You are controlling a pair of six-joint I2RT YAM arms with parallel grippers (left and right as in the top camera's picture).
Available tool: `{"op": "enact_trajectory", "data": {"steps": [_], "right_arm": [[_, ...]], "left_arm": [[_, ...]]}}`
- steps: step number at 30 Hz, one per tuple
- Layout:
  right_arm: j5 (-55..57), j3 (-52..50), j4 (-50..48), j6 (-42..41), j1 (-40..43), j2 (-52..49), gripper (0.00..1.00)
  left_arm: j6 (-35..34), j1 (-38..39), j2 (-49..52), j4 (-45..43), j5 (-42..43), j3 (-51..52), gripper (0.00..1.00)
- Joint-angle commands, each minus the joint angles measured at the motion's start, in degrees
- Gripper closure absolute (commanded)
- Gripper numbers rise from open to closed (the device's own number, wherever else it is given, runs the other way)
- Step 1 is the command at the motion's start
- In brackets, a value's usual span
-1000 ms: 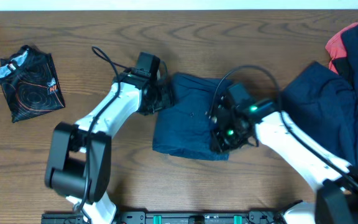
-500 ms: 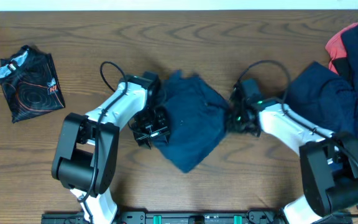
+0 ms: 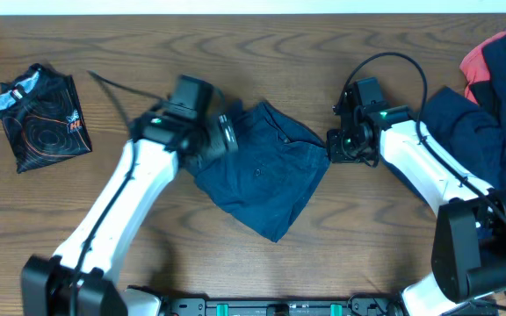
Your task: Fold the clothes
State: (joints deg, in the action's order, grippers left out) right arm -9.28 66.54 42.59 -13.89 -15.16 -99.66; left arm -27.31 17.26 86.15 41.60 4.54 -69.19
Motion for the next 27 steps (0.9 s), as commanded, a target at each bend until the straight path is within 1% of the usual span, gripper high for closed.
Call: {"op": "enact_trajectory", "data": {"steps": [1, 2, 3, 7, 9, 13, 15, 21, 23, 24, 26, 27], "right_arm": [[0.2, 1.1, 0.8, 1.1, 0.1, 2.8, 0.68], [0.2, 1.1, 1.0, 1.1, 0.1, 3.1, 0.67], [0.2, 1.1, 1.3, 1.1, 0.1, 3.3, 0.66], [0.0, 1.1, 2.3, 1.1, 0.1, 3.4, 0.65], [0.0, 1.1, 2.6, 1.1, 0.1, 3.4, 0.64], [0.1, 1.1, 3.0, 1.1, 0.1, 3.4, 0.64], [0.0, 1.1, 3.2, 1.1, 0.1, 3.4, 0.64], [0.1, 1.1, 3.3, 1.1, 0.1, 3.4, 0.63], [0.0, 1.1, 3.3, 1.1, 0.1, 3.4, 0.63], [0.0, 1.1, 3.3, 1.1, 0.1, 3.4, 0.63], [0.0, 1.1, 3.4, 1.1, 0.1, 3.4, 0.63], [0.1, 1.1, 3.5, 1.1, 0.1, 3.4, 0.63]], "left_arm": [[14.7, -2.1, 1.7, -3.7, -4.9, -0.5, 0.02], [17.4, -2.4, 2.7, -4.7, -4.5, -0.5, 0.02], [21.7, -2.8, 4.1, -6.0, -2.5, -0.5, 0.02], [36.5, -2.9, 10.1, -8.3, 7.3, -0.5, 0.02], [40.4, -2.8, 12.7, -8.9, 10.4, -0.5, 0.02], [41.3, -2.8, 17.8, -10.9, 14.3, -0.5, 0.02], [41.2, -2.8, 20.1, -11.5, 14.6, -0.5, 0.02], [40.8, -2.6, 26.4, -11.5, 22.2, -0.4, 0.02], [40.1, -2.4, 28.2, -11.4, 23.2, -0.4, 0.02], [40.1, -2.2, 28.9, -11.2, 23.6, -0.4, 0.0], [40.1, -1.6, 30.0, -10.6, 23.6, -0.4, 0.13], [40.2, -1.4, 30.2, -10.5, 23.6, -0.4, 0.23]]}}
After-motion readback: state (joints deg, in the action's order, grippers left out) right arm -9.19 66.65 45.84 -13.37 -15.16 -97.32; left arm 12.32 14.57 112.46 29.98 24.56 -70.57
